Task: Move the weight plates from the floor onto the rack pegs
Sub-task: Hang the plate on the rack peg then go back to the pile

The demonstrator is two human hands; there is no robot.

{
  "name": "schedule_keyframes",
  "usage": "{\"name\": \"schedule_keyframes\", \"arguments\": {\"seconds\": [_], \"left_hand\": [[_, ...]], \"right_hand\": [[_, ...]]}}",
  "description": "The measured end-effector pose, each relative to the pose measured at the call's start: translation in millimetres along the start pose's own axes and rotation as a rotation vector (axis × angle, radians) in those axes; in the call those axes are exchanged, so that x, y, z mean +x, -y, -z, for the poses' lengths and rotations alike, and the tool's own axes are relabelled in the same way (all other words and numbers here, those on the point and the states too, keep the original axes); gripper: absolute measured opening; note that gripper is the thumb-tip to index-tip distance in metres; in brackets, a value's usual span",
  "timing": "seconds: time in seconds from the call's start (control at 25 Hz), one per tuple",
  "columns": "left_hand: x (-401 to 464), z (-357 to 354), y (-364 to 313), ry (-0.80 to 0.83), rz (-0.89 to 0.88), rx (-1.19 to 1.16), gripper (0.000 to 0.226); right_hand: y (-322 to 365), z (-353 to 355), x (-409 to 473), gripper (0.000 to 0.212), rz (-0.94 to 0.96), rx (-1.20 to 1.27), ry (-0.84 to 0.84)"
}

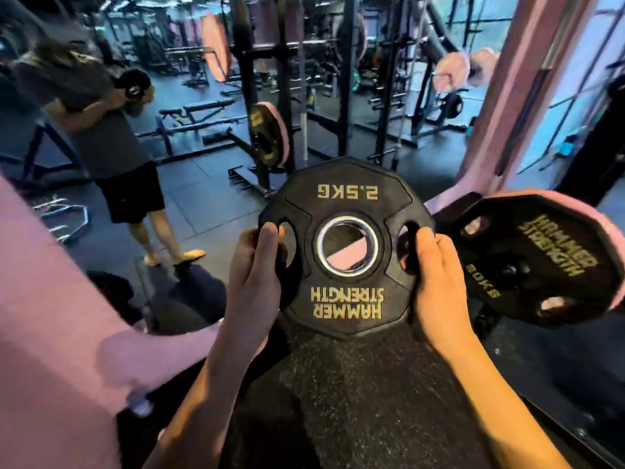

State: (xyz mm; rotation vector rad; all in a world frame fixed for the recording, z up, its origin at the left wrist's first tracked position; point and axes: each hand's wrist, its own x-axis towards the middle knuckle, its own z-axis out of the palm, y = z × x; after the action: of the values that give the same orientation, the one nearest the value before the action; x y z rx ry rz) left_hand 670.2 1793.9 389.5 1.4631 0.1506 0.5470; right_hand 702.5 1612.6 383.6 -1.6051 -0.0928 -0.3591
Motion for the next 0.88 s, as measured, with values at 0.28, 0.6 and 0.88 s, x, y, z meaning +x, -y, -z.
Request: {"name": "schedule_keyframes", "arguments": {"seconds": [0.28, 0.6, 0.88], "left_hand": [[106.3, -114.8, 29.3, 0.337, 0.075, -0.141, 0.027], [191.7, -241.5, 18.6, 0.745, 0.011, -0.33, 0.025], [256.6, -348.9, -40.7, 0.844, -0.117, -0.509, 0.026]], "right_hand": [[-3.8, 48.5, 84.6, 0.024, 0.005, -0.099, -0.349], [16.4, 88.4, 160.4, 0.027, 0.135, -0.181, -0.731], [74.3, 126.9, 251.2, 0.027, 0.353, -0.238, -0.839]]}}
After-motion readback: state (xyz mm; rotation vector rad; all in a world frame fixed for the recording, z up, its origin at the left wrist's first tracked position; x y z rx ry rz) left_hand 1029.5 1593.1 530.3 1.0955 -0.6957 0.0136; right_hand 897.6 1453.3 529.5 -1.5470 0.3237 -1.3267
